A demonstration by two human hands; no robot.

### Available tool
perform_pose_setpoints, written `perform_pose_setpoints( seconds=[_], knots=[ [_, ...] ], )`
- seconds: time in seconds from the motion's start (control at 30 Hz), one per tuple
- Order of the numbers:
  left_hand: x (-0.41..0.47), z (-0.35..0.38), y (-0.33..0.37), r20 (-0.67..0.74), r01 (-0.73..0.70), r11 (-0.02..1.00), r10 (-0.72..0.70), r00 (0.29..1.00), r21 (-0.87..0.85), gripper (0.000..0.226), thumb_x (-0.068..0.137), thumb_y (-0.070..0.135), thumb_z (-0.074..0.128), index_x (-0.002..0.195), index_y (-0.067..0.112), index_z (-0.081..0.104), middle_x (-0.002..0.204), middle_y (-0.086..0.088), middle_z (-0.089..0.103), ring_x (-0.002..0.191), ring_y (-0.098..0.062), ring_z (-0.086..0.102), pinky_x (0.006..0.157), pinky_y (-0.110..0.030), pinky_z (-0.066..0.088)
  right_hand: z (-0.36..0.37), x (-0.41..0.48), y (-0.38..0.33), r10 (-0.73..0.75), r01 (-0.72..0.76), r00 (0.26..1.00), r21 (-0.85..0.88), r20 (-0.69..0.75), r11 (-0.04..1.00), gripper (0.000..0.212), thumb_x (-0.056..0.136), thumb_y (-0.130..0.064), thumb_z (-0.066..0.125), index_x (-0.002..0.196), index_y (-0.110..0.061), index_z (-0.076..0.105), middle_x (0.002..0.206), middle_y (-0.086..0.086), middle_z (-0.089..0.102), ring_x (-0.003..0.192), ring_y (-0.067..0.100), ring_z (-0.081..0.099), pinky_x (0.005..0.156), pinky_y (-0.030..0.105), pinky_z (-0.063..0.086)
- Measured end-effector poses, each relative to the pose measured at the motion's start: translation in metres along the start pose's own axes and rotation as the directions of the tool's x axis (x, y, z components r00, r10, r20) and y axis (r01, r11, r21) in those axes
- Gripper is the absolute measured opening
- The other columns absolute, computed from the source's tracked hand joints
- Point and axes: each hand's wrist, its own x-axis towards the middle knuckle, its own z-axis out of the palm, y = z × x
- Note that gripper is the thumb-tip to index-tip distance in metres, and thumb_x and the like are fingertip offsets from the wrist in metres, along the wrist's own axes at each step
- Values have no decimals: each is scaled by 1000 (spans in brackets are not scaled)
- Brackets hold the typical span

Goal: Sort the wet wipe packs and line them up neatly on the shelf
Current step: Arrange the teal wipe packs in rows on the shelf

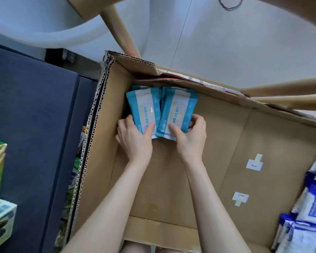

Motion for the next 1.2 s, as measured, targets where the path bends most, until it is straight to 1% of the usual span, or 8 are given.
perform_pose_setpoints(
  seconds=[0.13, 0.27, 0.4, 0.57, 0.77, 0.93, 1.03, 1.2],
  knots=[
    [-5, -17, 6, 70, 30, 982, -18, 997, -185, 32, 82, 25, 71, 105, 7, 58, 107, -8, 53, 96, -24, 53, 89, -34, 42, -12, -9, -8, 13, -19, 999, 132, 43, 991, 15, 85, -22, 68, 92, -16, 56, 95, 1, 62, 77, 7, 55, 68, 14, 43],
    [-30, -48, 11, 114, 52, 926, -10, 993, -375, 12, 88, 22, 65, 97, 18, 57, 91, 7, 64, 91, -19, 60, 81, -31, 50, -37, -33, -24, 77, -100, 993, 309, 88, 946, 9, 88, -20, 65, 87, -17, 57, 82, -5, 64, 72, 5, 57, 65, 21, 46],
    [-75, -92, 15, 180, 92, 818, 14, 984, -568, 9, 91, 8, 60, 99, 9, 60, 84, 12, 63, 70, 8, 58, 65, -7, 43, -77, -81, -38, 116, -178, 980, 462, 161, 869, 20, 86, -10, 68, 101, -15, 55, 88, -1, 71, 75, 10, 66, 64, 22, 51],
    [-136, -143, 2, 305, 174, 758, 34, 952, -629, 22, 89, 1, 59, 107, 15, 59, 96, 10, 68, 80, 4, 63, 69, -8, 46, -124, -147, -46, 127, -225, 967, 508, 220, 831, 50, 83, -1, 67, 122, -21, 43, 100, 1, 72, 82, 9, 69, 61, 21, 52],
    [-224, -182, -18, 239, 176, 664, 3, 971, -727, 15, 84, 6, 69, 96, 12, 61, 90, 0, 70, 74, -3, 65, 66, -14, 50, -167, -222, -34, 118, -251, 956, 543, 268, 802, 54, 81, 4, 67, 125, -13, 42, 103, 8, 70, 91, 24, 69, 72, 34, 57],
    [-314, -190, -61, 192, 136, 593, 32, 981, -794, 14, 88, 9, 63, 94, 21, 67, 85, 10, 72, 80, -6, 63, 75, -20, 51, -197, -284, 2, 48, -238, 943, 563, 331, 791, 23, 88, -3, 61, 107, -14, 54, 97, 1, 72, 87, 20, 69, 70, 30, 56],
    [-369, -195, -90, 145, 137, 520, -25, 989, -843, 16, 85, 8, 66, 100, 14, 67, 91, 4, 72, 86, -9, 65, 78, -23, 51, -213, -321, 27, 1, -214, 931, 542, 366, 813, 3, 95, -14, 54, 92, -15, 55, 95, 2, 69, 83, 17, 66, 64, 24, 52],
    [-449, -222, -121, 12, 100, 366, -234, 972, -925, 9, 83, 2, 68, 85, 8, 63, 79, -3, 69, 69, -9, 65, 59, -17, 52, -235, -386, 44, -160, -61, 905, 493, 394, 868, 27, 96, -14, 54, 72, -12, 41, 73, -1, 59, 62, 5, 63, 49, 16, 45]
  ],
)
